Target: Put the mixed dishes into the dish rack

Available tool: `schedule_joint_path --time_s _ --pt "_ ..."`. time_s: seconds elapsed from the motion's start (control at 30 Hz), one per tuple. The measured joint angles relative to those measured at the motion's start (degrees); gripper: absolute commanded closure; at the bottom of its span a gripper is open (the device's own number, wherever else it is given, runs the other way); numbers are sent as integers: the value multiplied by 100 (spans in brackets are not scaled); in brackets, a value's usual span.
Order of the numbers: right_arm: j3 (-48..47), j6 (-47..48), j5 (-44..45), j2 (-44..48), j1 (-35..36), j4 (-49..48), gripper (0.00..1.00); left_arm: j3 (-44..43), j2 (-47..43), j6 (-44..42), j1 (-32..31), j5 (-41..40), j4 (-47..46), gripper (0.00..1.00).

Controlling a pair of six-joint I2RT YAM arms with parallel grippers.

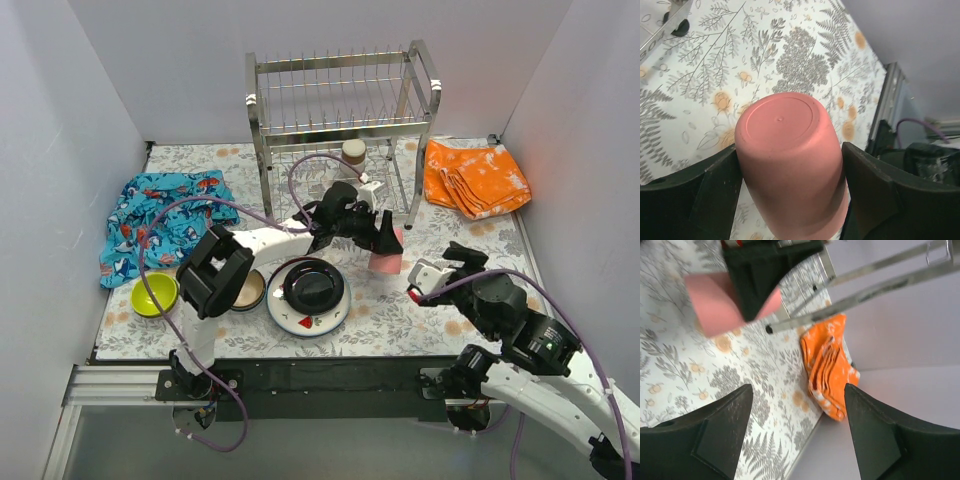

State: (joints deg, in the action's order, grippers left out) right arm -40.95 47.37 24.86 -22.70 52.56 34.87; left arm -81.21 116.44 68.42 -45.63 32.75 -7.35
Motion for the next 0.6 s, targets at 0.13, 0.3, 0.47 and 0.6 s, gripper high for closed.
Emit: schedule_joint_path --time_s 0.13,0.3,0.47,0.6 --pt "-63 -15 243 0 -522 223 18 621 -647 -992 -48 -522 24 50" --pt "35 -31 511 35 -1222 208 18 1665 -1648 -2017 -63 -1327 -817 50" --pt "256 -85 564 61 -1784 92 19 2310 -2135 -2769 -63 -2192 -2098 47" --pt "382 -138 564 61 -2033 50 19 2450 -2002 -3305 -52 -2973 -3080 48"
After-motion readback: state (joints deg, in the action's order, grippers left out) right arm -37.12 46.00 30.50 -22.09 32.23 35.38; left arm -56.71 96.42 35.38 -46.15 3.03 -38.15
